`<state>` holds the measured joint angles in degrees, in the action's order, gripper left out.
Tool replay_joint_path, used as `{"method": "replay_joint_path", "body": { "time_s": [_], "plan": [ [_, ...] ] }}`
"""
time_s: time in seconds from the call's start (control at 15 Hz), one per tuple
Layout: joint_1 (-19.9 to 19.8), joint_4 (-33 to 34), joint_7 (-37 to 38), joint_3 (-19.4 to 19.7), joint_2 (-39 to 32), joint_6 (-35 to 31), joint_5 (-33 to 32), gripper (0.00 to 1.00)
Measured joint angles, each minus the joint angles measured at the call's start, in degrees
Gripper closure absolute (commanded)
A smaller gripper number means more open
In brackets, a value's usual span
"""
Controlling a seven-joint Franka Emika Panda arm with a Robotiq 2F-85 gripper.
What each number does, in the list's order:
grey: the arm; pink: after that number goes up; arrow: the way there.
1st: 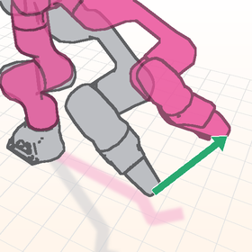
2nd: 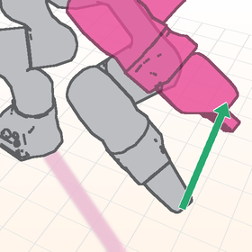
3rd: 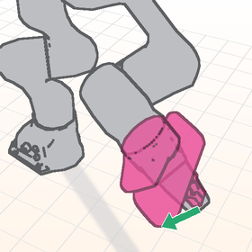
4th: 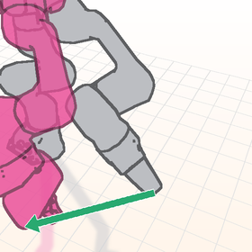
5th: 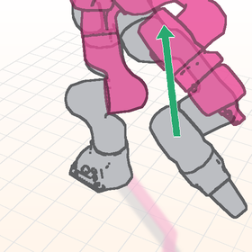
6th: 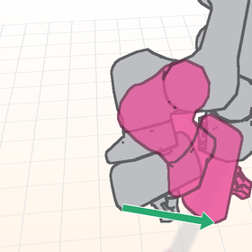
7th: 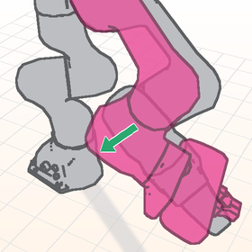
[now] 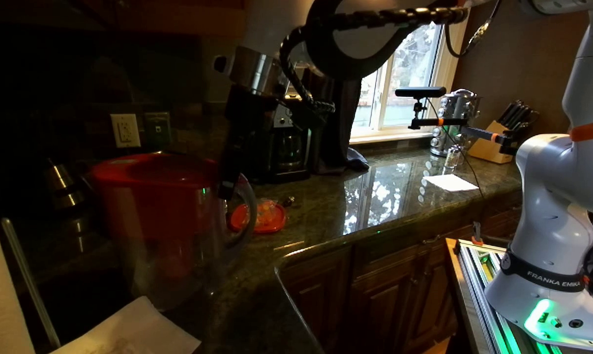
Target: Pull the clear jug backwards and then remove its lid
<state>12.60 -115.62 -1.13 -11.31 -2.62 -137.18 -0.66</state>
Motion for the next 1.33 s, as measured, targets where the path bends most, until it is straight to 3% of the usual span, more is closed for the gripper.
{"method": "replay_joint_path", "body": {
  "time_s": [0.13,0.6,0.93,1.07,1.13,1.33],
  "plan": [
    [0.0,1.6,0.0,-0.1,0.6,3.2,0.4,0.0],
    [0.0,3.6,0.0,-0.1,0.8,9.4,2.4,0.01],
    [0.0,4.0,0.0,-0.1,-0.3,9.6,1.8,0.0],
    [0.0,4.6,0.0,-0.1,-1.3,9.6,1.0,0.09],
    [-0.1,5.0,0.0,-0.1,-1.7,9.6,0.7,0.24],
    [-0.1,6.2,0.0,0.0,-2.8,9.6,-0.6,0.44]
  ]
}}
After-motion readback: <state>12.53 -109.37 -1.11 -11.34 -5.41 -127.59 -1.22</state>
